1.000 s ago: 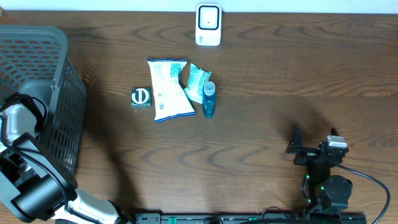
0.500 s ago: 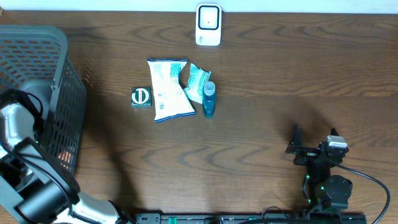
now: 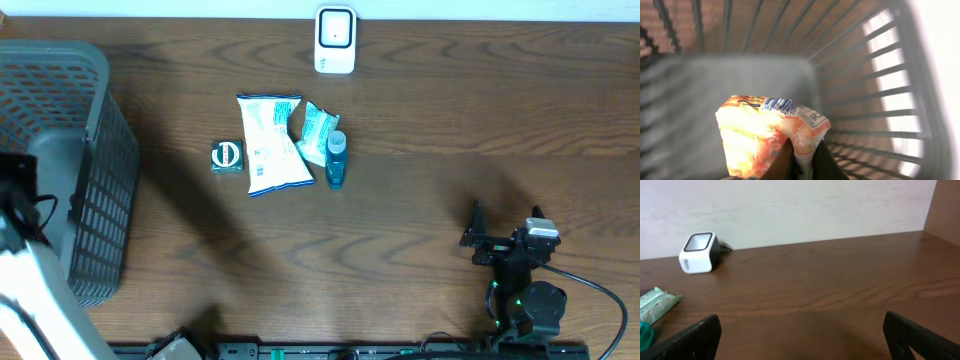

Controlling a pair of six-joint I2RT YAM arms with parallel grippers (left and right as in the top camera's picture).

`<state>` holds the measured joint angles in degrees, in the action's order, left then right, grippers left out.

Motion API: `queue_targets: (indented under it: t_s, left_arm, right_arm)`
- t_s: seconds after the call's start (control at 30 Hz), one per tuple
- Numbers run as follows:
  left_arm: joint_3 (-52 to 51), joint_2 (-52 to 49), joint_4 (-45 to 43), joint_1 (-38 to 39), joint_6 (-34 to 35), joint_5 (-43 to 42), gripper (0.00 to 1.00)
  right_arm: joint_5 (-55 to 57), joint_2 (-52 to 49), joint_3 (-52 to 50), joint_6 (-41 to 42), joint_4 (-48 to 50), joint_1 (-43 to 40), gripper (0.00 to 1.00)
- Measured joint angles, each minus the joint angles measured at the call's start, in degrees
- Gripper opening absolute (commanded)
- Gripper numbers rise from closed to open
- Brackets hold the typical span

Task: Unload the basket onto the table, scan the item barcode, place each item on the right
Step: 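Reach the left gripper into the basket and grasp the orange pack, then lift the orange pack out and carry it right of the bottle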

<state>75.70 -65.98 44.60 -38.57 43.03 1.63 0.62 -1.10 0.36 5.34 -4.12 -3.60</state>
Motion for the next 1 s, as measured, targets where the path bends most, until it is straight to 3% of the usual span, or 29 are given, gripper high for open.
queue_targets:
  t_s: [0.2, 0.37, 0.67, 1.0]
  left_arm:
    - [0.00, 10.69, -3.06, 1.95, -0.37, -3.28, 0.07]
    - [0.02, 14.97, -7.37, 11.23, -5.49, -11.08, 0.07]
    - [0.02, 9.92, -6.51, 32.52, -17.62, -15.13, 0.07]
    - [0.00, 5.29, -16.48, 45.72, -19.85, -15.30, 0.07]
  right_arm:
    - [0.00, 0.00, 0.00, 0.00, 0.02, 0.00, 0.99]
    - [0.00, 0.00, 0.00, -0.02, 0.04, 0.00, 0.99]
    - [0.00, 0.00, 0.00, -0.02, 0.04, 0.00, 0.99]
    - [0.00, 0.00, 0.00, 0.00, 0.02, 0.00, 0.99]
